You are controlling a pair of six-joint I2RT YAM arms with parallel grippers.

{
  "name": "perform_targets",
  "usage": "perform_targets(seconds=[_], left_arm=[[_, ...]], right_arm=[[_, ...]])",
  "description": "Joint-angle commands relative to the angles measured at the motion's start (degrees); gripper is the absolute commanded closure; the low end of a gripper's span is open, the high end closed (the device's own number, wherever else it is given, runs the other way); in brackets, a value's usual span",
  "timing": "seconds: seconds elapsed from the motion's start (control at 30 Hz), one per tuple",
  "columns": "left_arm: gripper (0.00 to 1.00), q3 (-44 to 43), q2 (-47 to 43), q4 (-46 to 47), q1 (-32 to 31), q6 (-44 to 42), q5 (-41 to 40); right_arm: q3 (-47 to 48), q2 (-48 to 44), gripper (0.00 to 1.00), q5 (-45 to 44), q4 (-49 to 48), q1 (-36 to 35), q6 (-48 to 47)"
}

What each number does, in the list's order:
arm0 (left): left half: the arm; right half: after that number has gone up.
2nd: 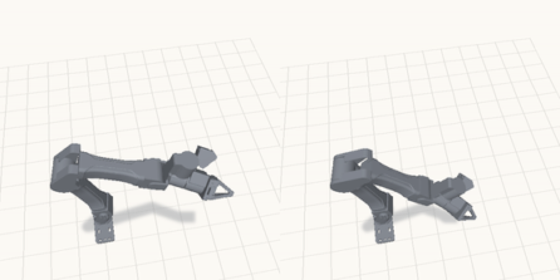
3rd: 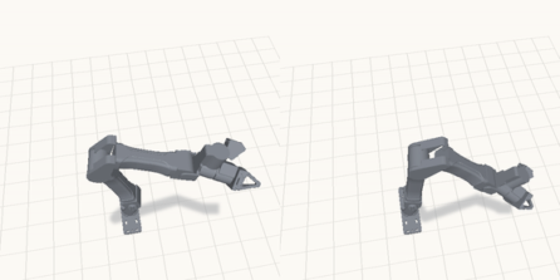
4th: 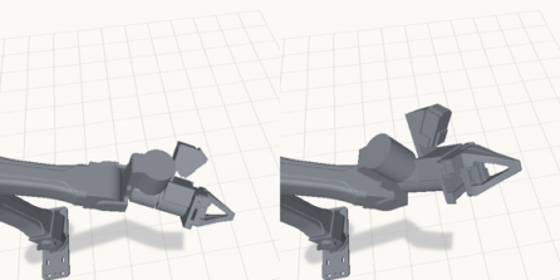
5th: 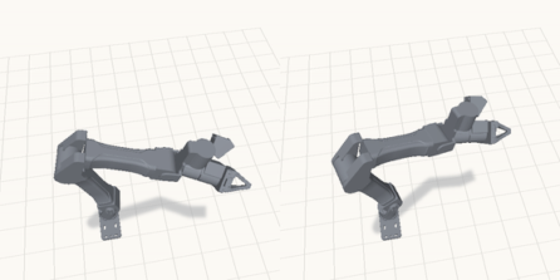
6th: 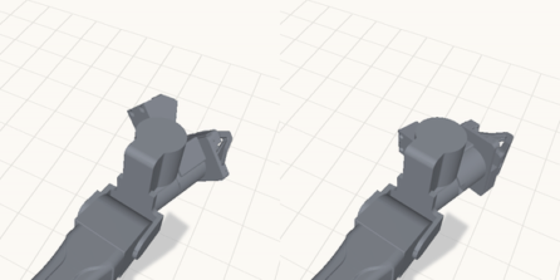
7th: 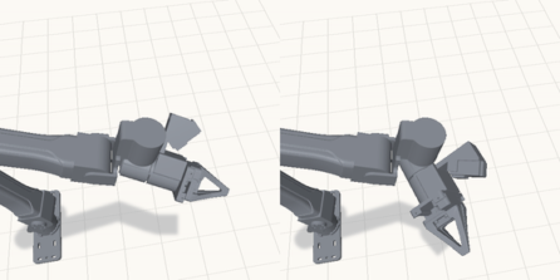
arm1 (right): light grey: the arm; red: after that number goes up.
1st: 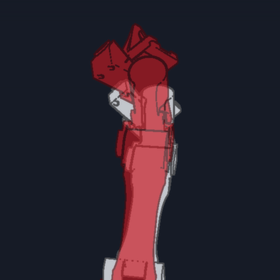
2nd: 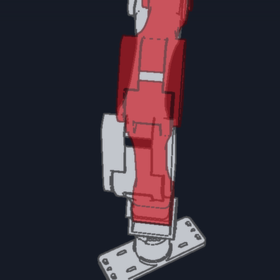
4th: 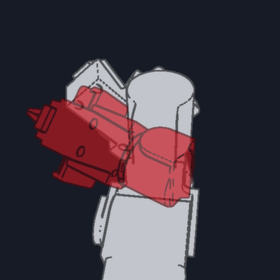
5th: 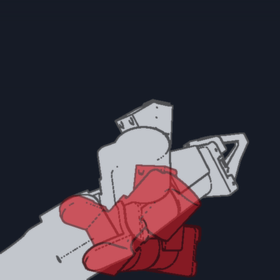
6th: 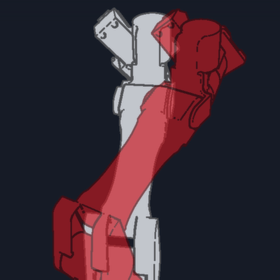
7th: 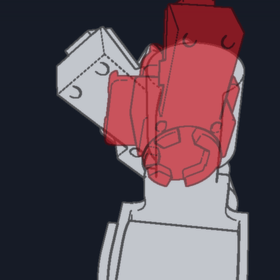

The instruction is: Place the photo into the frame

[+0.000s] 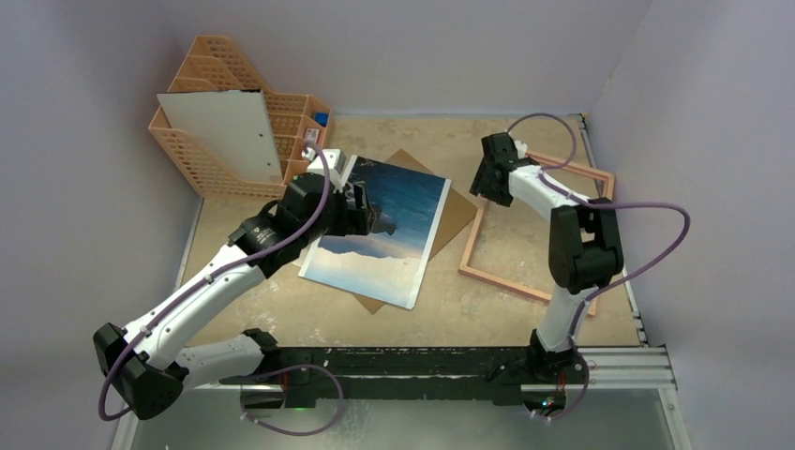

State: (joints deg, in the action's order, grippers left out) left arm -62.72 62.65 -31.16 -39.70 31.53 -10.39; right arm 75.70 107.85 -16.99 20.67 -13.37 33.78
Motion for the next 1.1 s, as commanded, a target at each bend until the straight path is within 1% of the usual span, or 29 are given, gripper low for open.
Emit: perform_targets(seconds=[0.0,0.1,0.2,0.3,0.4,0.5,0.6,0.77,0.87,1.0,1.07], left_arm=[[0.15,2.88,-2.73,-0.52,0.39,3.37,-4.61],[0.15,5.08,-4.45,-0.76,0.37,4.42,-6.86],[0.15,7.05,-5.99,-0.71,0.34,5.4,-8.79],[0.15,8.68,-6.17,0.06,0.39,6.29,-9.83],[0.14,9.98,-4.67,0.25,0.38,6.91,-11.52],[0.14,11.72,-2.57,0.52,0.4,7.36,-12.45],[0.14,13.29,0.09,2.12,0.41,7.37,-11.12],[0.15,16.16,3.19,8.07,0.34,7.46,-7.45],[0.16,18.45,5.02,12.48,0.34,7.91,-5.64],[0.18,19.55,7.48,14.42,0.39,9.9,-7.61],[0.18,20.26,8.18,15.91,0.4,10.93,-7.86]], right_arm=[[-0.76,-7.47,0.38,2.96,-1.27,-0.65,-1.39],[-2.29,-11.5,0.38,7.59,-4.63,-2.33,-4.02],[-4.78,-14.46,0.41,11.96,-7.59,-4.26,-4.38],[-7.43,-16.12,0.46,19.85,-10.56,-4.53,-3.86],[-12.73,-18.81,0.43,26.59,-16.75,-4.82,-1.58],[-17.49,-21.18,0.37,29.52,-22.04,-6.4,1.77],[-21.01,-21.85,0.36,33.58,-26.38,-7.23,6.14],[-22.69,-19.22,0.36,32.31,-27.1,-7.25,7.48],[-23.84,-16.78,0.4,33.53,-27.57,-7.34,6.77],[-25.04,-16.55,0.43,32.83,-26.55,-7.29,6.43],[-23.83,-16.64,0.43,29.51,-25.44,-7.2,6.65]])
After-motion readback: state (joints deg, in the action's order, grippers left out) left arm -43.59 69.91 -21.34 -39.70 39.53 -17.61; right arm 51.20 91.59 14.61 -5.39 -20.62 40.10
